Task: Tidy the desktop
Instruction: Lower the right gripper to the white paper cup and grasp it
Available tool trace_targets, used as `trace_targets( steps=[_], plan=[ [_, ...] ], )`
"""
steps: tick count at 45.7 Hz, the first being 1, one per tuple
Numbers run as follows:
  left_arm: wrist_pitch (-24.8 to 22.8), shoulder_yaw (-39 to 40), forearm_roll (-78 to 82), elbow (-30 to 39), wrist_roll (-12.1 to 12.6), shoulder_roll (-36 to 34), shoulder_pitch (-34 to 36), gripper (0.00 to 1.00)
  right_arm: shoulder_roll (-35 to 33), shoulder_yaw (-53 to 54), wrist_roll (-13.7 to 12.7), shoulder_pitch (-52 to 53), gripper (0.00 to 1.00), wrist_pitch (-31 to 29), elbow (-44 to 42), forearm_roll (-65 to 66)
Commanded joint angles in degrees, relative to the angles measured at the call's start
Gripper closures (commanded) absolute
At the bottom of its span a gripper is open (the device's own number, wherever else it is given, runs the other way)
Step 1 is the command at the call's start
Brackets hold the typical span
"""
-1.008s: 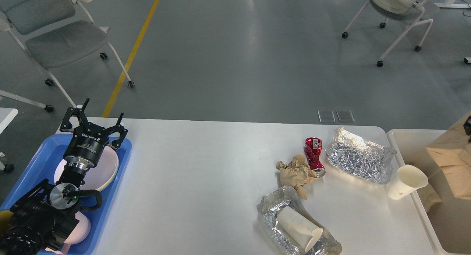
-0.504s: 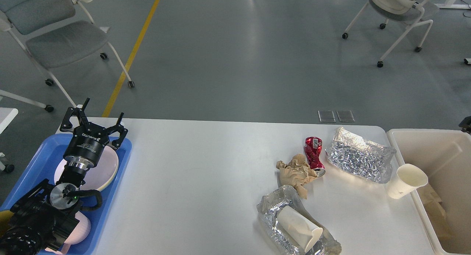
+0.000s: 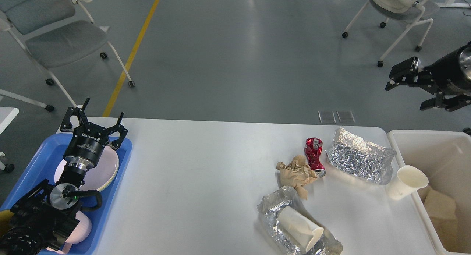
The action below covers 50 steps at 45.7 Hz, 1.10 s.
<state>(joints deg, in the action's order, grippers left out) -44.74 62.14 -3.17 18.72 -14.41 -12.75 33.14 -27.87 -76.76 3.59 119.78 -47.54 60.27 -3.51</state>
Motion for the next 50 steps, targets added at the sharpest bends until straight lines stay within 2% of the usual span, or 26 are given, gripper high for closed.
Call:
trace_targets(
  steps=[1,8,16,29,50],
  plan=[
    [0.0,0.0,0.0,0.0,0.0,0.0,0.0,0.04,4.8,-0.7,0.0,4.9,0.00,-7.5,3.0,0.0],
    [0.0,0.0,0.0,0.0,0.0,0.0,0.0,0.04,4.2,-1.0,-0.1,2.7,0.00,-5.5,2.3,0.1],
    [0.0,0.0,0.0,0.0,0.0,0.0,0.0,0.04,-2.9,-0.8,-0.1,-12.8,0.00,3.0,-3.0,0.2],
    [0.0,0.0,0.0,0.0,0.0,0.0,0.0,0.04,-11.2,2.7,-0.1,-31.3,0.00,9.5,-10.1,-0.1],
    [0.0,0.0,0.0,0.0,0.0,0.0,0.0,0.04,-12.8,12.0,-0.1,-45.4,0.00,24.9,-10.5,-0.1]
  ],
)
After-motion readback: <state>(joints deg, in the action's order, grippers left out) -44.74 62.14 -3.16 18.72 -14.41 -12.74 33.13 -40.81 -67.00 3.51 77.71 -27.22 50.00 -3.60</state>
